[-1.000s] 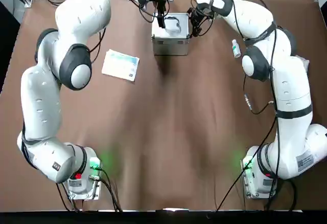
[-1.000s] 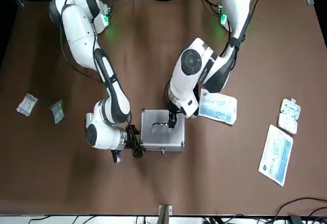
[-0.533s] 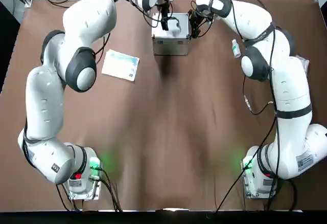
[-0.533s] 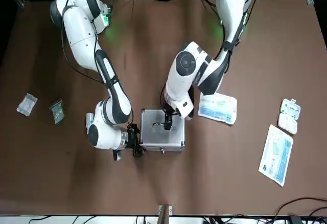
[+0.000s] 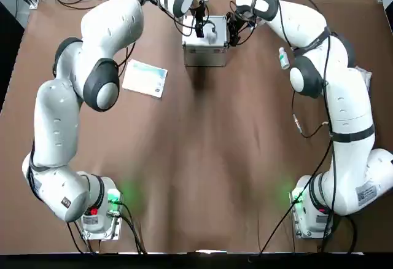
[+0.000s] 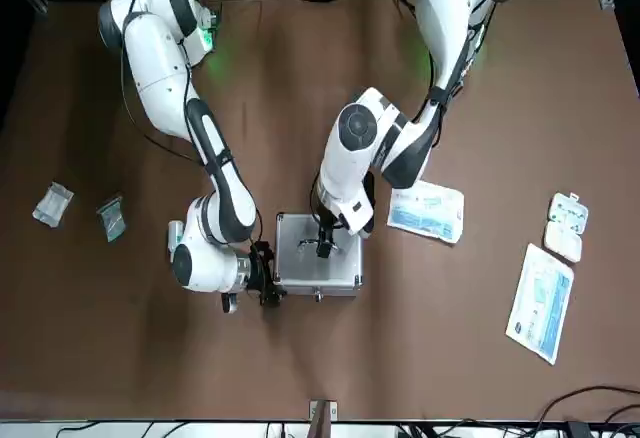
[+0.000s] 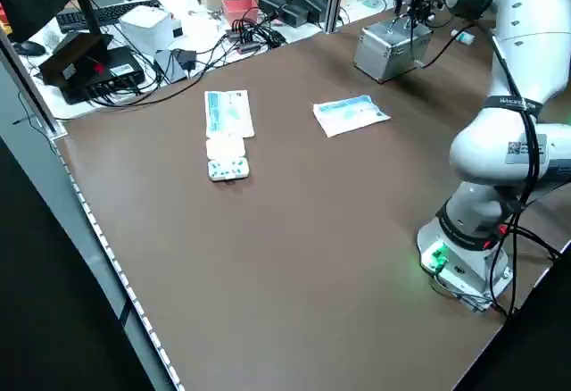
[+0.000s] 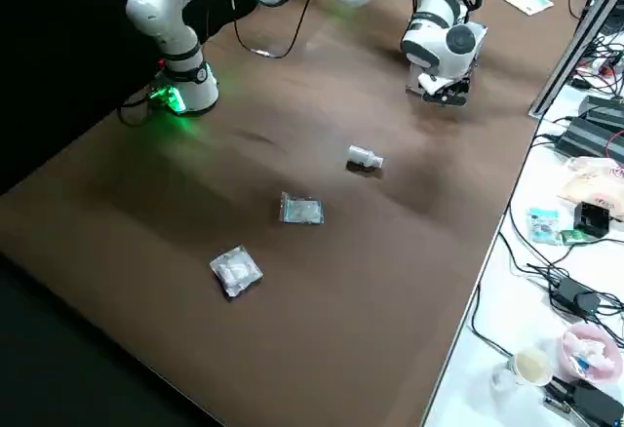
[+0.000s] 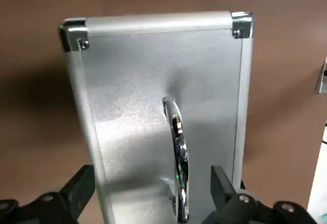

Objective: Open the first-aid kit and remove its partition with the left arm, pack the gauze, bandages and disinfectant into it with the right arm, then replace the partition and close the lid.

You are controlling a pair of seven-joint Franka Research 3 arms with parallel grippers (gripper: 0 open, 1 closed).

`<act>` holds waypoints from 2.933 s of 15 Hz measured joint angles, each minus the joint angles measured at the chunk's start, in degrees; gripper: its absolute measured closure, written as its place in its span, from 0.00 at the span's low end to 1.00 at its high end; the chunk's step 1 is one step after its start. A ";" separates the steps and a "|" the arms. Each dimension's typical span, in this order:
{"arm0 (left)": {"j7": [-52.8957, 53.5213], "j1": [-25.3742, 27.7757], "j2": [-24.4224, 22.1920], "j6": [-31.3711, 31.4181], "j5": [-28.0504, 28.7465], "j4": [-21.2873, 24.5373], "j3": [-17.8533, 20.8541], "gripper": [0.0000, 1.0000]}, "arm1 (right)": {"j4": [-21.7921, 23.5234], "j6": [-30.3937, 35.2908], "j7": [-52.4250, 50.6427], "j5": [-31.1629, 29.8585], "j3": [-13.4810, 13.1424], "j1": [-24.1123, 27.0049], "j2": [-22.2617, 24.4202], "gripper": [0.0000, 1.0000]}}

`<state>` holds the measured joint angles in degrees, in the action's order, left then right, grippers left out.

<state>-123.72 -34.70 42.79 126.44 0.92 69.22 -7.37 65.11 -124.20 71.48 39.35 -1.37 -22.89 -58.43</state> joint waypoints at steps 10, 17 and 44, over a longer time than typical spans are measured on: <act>0.02 -0.01 1.10 1.21 0.00 -0.25 0.22 0.39 | -0.02 0.12 -0.38 0.24 -0.02 0.02 -0.05 0.01; 0.03 -0.01 1.10 1.24 0.00 -0.33 0.22 0.56 | -0.02 0.18 -0.38 0.53 -0.06 0.02 -0.09 0.01; -0.06 -0.16 -3.13 -6.92 -0.20 -1.55 -0.86 0.87 | -0.64 1.20 -0.47 1.48 -0.28 0.04 -0.40 0.01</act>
<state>-123.78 -34.86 39.67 119.53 0.72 67.67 -8.23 64.48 -123.01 71.02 40.83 -1.65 -22.86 -58.83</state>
